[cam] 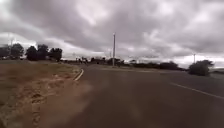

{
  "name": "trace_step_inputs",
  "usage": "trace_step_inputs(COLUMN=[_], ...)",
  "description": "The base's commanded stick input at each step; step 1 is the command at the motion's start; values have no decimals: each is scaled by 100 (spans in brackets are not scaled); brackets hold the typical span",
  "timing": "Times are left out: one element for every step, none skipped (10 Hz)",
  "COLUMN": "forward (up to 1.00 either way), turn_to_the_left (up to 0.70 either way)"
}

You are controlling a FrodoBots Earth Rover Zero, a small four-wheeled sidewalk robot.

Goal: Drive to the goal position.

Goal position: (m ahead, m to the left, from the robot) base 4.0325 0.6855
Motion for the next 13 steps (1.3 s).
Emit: trace_step_inputs(forward=[85,85,85,85,85,85,85,85,85,85,85,85,85], turn_to_the_left=[0,0,0,0,0,0,0,0,0,0,0,0,0])
